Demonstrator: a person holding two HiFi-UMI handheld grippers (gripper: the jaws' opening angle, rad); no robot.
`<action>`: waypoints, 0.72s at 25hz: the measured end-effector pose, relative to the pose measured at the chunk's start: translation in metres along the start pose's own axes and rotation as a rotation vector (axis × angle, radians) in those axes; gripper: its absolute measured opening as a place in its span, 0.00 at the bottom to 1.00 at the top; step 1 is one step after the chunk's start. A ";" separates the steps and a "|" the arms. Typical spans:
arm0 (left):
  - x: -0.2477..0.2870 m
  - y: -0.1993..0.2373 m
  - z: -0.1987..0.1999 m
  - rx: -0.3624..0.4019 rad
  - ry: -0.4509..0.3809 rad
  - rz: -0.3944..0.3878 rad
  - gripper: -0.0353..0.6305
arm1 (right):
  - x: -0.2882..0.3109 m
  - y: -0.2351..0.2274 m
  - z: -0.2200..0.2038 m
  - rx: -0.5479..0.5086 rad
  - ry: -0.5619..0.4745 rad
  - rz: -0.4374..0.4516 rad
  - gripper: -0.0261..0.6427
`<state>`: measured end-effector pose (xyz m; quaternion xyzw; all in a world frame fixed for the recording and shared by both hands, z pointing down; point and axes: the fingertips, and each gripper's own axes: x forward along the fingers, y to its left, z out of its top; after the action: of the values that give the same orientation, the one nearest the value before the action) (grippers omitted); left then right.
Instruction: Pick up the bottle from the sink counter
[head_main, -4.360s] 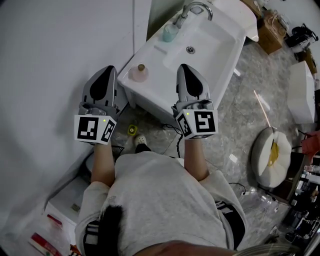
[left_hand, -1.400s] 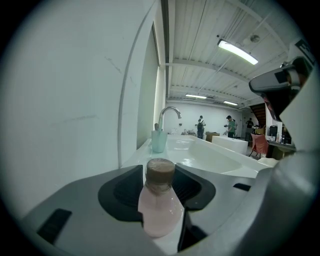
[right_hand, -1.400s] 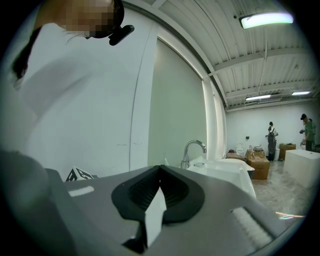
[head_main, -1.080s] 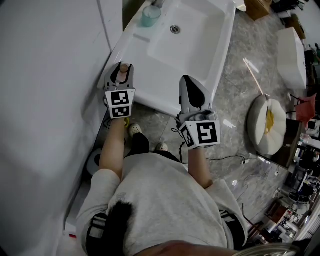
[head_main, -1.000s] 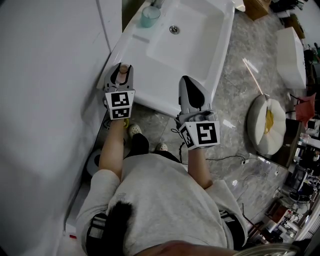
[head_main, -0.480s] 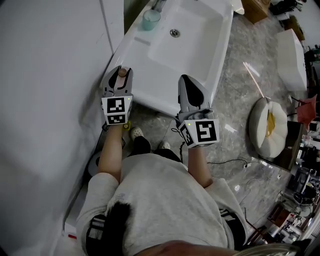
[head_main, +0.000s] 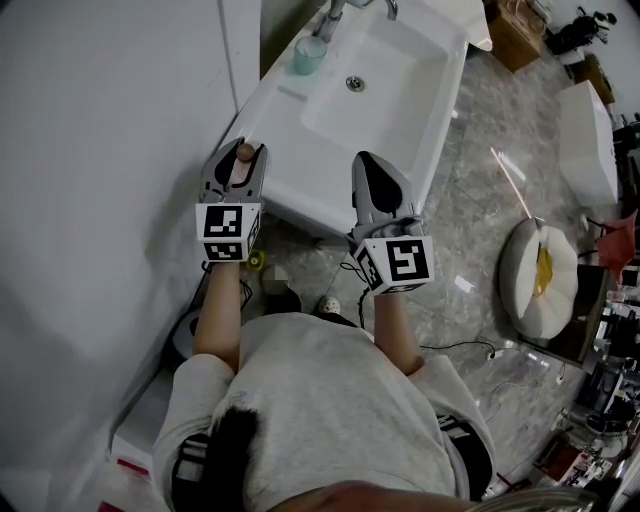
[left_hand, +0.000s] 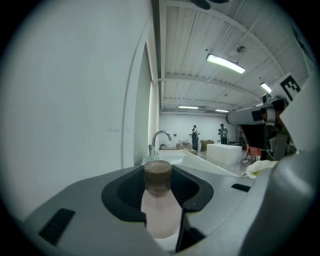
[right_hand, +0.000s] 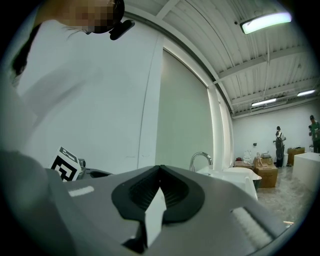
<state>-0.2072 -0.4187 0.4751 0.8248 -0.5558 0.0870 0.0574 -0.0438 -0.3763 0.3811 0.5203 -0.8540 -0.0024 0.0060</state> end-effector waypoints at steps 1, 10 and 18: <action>-0.005 -0.002 0.006 0.000 -0.010 0.000 0.27 | -0.003 0.000 0.002 0.002 -0.005 0.003 0.06; -0.058 -0.029 0.055 0.014 -0.078 0.013 0.27 | -0.036 -0.006 0.023 0.008 -0.050 0.011 0.06; -0.099 -0.050 0.077 0.011 -0.112 0.058 0.27 | -0.064 -0.011 0.039 0.004 -0.086 0.032 0.06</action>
<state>-0.1912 -0.3248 0.3798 0.8123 -0.5812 0.0456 0.0193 -0.0053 -0.3240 0.3412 0.5059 -0.8617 -0.0229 -0.0316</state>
